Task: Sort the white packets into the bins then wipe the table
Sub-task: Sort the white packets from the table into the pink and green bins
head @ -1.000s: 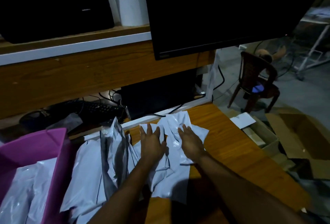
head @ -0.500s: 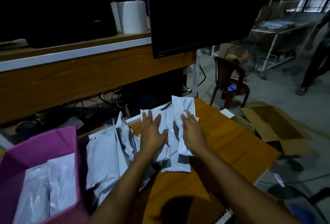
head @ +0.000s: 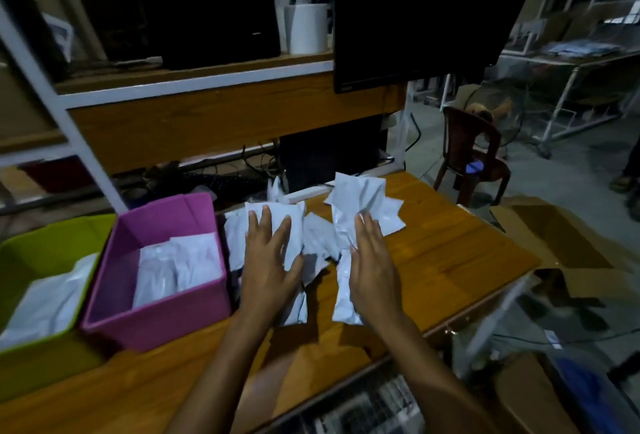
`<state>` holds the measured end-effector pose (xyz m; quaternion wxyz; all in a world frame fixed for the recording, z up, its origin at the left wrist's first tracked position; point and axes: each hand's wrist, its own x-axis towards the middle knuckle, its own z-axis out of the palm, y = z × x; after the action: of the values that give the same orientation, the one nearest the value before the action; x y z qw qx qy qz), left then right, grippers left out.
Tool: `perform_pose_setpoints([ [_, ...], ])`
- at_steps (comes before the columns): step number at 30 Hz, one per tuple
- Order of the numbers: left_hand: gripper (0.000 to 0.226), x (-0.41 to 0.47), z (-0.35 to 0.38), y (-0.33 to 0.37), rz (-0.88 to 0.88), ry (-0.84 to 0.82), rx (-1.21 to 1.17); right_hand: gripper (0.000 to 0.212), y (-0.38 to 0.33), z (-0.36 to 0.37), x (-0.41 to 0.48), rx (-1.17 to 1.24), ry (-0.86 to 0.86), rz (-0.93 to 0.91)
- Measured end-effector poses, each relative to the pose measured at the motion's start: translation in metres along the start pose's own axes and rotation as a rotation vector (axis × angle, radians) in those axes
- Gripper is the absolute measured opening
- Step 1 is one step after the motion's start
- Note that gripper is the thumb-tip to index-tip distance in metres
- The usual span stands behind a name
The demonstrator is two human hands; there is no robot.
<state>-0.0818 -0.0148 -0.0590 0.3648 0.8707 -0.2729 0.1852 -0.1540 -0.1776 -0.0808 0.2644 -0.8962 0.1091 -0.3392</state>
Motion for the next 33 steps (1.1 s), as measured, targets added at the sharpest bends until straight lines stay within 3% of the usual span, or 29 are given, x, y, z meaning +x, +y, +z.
perform_pose_setpoints([
  [7, 0.069, -0.06, -0.097, -0.035, -0.097, 0.101, 0.113, 0.053, -0.103, 0.022, -0.036, 0.153, -0.095, -0.139],
  [19, 0.069, -0.084, -0.252, -0.172, -0.224, 0.233, 0.25, 0.055, -0.272, 0.124, -0.038, 0.289, -0.181, -0.31],
  [29, 0.07, -0.047, -0.322, -0.332, -0.279, 0.023, 0.31, 0.053, -0.382, 0.244, -0.012, 0.297, -0.314, -0.25],
  [33, 0.07, -0.025, -0.322, -0.378, -0.302, -0.161, 0.331, 0.051, -0.403, 0.287, -0.002, 0.271, -0.402, -0.178],
])
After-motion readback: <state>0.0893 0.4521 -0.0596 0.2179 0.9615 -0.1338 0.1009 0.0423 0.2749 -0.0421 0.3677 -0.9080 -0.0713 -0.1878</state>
